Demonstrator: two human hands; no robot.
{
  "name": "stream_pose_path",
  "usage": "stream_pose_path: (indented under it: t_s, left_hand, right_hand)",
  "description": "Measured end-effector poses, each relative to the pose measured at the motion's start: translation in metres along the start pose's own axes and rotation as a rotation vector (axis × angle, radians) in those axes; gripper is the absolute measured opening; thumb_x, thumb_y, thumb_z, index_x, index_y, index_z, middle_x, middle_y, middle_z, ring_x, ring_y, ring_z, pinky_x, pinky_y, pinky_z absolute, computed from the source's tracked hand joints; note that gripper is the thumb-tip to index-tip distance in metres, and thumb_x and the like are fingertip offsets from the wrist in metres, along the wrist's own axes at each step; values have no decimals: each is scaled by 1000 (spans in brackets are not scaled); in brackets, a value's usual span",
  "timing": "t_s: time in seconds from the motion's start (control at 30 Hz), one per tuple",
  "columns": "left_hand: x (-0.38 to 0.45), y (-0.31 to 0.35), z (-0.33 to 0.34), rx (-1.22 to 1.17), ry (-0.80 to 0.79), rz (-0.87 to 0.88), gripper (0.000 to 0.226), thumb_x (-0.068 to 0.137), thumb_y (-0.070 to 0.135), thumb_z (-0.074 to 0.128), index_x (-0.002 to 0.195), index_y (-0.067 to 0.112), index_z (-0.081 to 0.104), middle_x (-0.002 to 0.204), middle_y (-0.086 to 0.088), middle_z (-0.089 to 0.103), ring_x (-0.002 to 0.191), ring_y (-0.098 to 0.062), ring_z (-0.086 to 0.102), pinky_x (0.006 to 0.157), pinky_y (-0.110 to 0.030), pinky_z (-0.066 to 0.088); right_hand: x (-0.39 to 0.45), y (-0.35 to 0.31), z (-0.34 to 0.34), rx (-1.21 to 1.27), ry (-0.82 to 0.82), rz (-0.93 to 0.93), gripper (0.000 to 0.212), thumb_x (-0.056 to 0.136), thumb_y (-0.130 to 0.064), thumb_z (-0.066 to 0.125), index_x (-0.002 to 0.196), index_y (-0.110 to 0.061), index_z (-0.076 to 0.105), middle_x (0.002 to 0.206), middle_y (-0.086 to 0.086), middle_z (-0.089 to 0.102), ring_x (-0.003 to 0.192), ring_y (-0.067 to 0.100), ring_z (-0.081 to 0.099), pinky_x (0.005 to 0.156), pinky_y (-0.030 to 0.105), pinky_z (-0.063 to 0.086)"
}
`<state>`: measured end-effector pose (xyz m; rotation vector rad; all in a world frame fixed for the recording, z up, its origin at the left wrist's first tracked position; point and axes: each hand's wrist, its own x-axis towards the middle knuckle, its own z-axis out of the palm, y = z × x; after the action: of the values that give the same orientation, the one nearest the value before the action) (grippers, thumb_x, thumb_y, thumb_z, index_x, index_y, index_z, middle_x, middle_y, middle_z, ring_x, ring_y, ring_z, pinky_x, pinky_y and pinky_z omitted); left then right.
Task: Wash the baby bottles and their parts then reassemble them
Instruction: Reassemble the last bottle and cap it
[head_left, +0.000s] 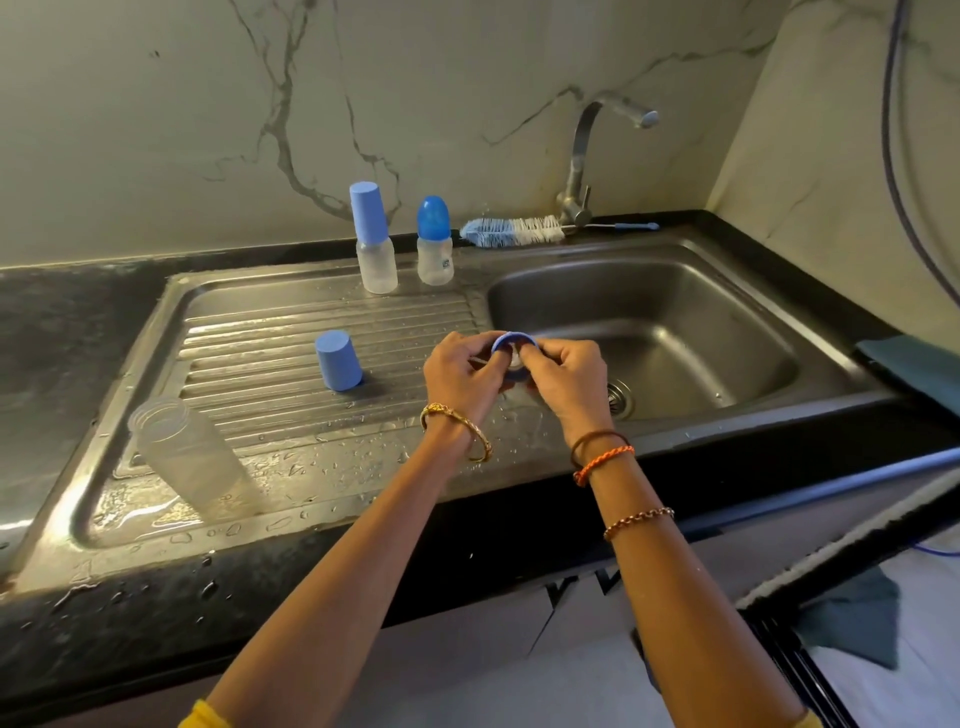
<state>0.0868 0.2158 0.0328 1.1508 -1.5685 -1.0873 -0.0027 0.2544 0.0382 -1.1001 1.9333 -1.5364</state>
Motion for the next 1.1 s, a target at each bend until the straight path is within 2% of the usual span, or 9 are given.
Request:
stream_pose_path:
  t_s: [0.1,0.2,0.33,0.43,0.6,0.77,0.83,0.97,1.1]
  left_hand:
    - [-3,3,1,-32,-61,5,25,78,7,66,96,21,73,94,-8,58,91,-30,62,80,-45,55]
    - [-5,7,-1,-78,-88,-13,33,73,0,67,81,32,71,98,-15,61,91,-34,63,77,-45,56]
    - [-4,7,-8,-101,-63,-28,34,72,-7,66,83,24,71,98,-18,65,83,-31,67,67,-39,59]
    - [-2,5,-10,-89,-66,-57,28,75,-8,65,95,10,72,100,-16,65,78,-25,69,60,-28,59]
    - [-3,1,-7,-48,-27,-31,23,74,-6,69,94,5,73,100,-13,66,79,-25,69,60,-33,59]
    - [-5,0,-6,-66,-79,-3,25,76,0,69,100,8,71,103,-12,61,82,-24,67,64,-32,59]
    - [-5,-1,-6,-11,-82,20,26,77,0,68,102,9,71,100,-10,58,87,-23,64,64,-31,59]
    - [-1,-7,-12,-46,2,-14,22,78,-2,67,97,7,72,98,-12,61,89,-26,65,66,-37,59]
    - [-2,-8,-18,-137,14,-65,21,76,-2,70,97,3,71,94,-17,68,79,-25,69,61,-30,59]
  right_hand:
    - [4,1,0,24,100,16,14,80,-7,67,94,-7,73,77,2,70,79,16,68,76,36,57]
    - [1,4,1,-5,152,6,15,78,-7,70,93,-6,73,82,6,72,78,14,68,77,36,57]
    - [0,3,-11,35,-126,42,26,79,-7,69,105,-3,68,94,10,71,81,16,67,74,24,56]
    - [1,-2,-17,-79,-256,0,29,79,-6,69,108,-1,66,94,11,70,81,16,66,77,27,56]
    - [1,-3,-14,-278,-166,-158,20,74,-10,75,92,-2,72,80,12,71,72,19,68,70,33,58]
    - [-1,2,-10,-278,-36,-207,16,77,-11,73,91,-4,73,79,10,72,72,20,68,69,33,57]
    - [1,4,-11,-190,-98,-130,21,77,-8,73,97,-2,71,85,13,72,76,20,68,72,33,58]
    - [-1,5,-13,239,-334,221,28,86,-15,63,109,-1,65,93,10,69,79,14,65,74,20,55]
    - [-2,6,-11,466,-465,414,22,95,-31,48,92,-17,65,87,4,64,81,14,60,74,24,52]
